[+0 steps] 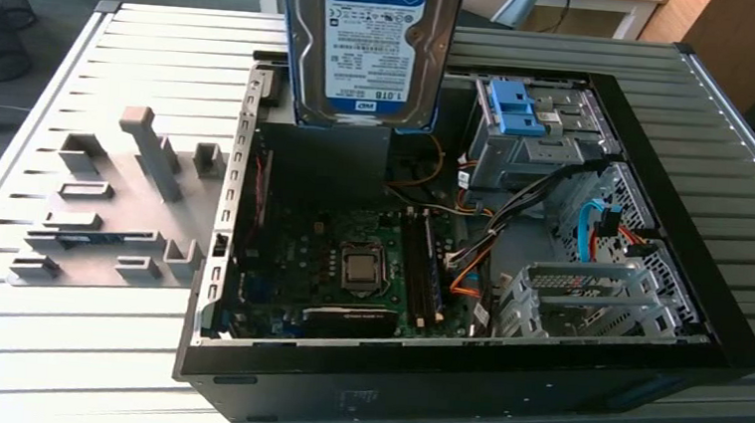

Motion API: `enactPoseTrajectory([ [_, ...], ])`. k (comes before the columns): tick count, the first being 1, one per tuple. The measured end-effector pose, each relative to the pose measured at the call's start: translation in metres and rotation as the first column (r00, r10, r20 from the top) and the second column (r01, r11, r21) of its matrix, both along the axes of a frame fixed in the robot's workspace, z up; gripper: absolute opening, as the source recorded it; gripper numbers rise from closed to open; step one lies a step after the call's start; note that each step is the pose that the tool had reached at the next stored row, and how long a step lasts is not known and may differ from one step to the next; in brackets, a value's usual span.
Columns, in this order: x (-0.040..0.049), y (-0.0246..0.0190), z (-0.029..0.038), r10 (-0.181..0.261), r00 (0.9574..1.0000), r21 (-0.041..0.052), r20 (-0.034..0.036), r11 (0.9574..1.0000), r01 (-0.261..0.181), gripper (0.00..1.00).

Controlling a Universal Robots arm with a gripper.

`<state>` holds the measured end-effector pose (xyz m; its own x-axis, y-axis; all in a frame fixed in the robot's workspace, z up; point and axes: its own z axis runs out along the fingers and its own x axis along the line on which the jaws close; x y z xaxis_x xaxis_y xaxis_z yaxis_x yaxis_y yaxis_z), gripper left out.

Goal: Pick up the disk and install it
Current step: 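Insert the disk into the insertion slot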

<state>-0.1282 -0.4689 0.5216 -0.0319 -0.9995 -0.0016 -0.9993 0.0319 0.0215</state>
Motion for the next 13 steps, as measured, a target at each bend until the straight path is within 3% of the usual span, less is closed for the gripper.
enactPoseTrajectory([
  [4, 0.0000, -0.0149, -0.0004, 0.000, 1.0000, -0.0001, 0.0000, 1.0000, 0.000, 0.37],
  [6, 0.0000, -0.0203, -0.0006, 0.000, 1.0000, -0.0003, -0.0001, 1.0000, 0.000, 0.37],
  [9, 0.0004, -0.0251, -0.0008, 0.000, 1.0000, -0.0006, -0.0001, 1.0000, 0.000, 0.37],
  [13, 0.0051, -0.0271, -0.0012, 0.000, 1.0000, -0.0008, -0.0001, 1.0000, 0.000, 0.37],
])
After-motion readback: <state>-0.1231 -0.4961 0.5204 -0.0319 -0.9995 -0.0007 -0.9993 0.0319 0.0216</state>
